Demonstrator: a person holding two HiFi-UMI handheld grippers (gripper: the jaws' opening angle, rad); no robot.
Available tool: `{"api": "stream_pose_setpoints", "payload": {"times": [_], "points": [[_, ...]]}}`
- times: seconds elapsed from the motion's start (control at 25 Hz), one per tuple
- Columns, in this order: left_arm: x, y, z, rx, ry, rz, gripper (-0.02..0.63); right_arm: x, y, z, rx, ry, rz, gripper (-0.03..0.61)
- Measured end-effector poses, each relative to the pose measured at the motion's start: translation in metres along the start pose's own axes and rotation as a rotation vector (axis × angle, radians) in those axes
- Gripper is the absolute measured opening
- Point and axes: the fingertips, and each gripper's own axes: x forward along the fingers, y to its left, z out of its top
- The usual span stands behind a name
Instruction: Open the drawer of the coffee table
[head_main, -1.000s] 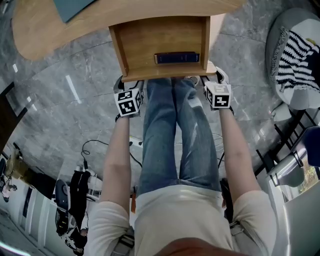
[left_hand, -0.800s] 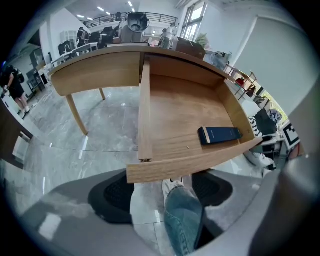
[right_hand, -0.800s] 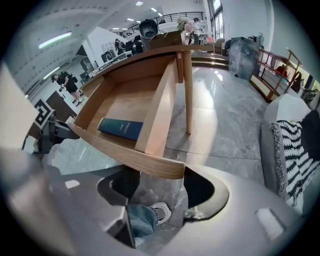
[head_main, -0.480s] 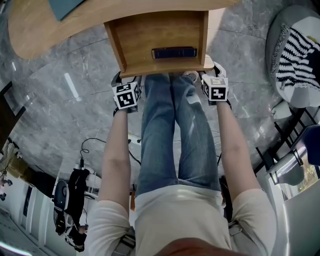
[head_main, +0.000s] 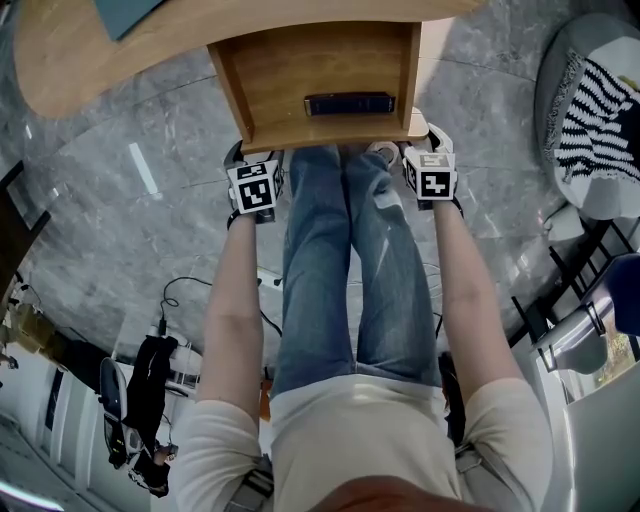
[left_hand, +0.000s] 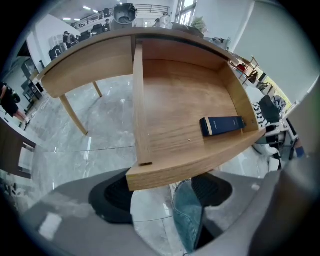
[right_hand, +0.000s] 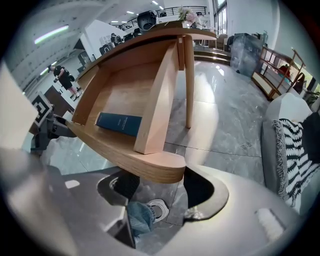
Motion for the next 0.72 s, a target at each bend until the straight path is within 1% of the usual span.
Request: {"api": "stream_pose_setpoints", "payload": {"times": [0.24,0.72], "points": [[0.008,0.002,-0.002,0.021,0.015,0.006,0.36,0.008,-0.001,-0.003,-0.007,0.007,-0.004,0.265],[0.02,0.004,-0.004,0.035,0.007,0.017,0.359,0.019,-0.003,-0.003,-0.017,-0.013,-0.006,0.265]]}}
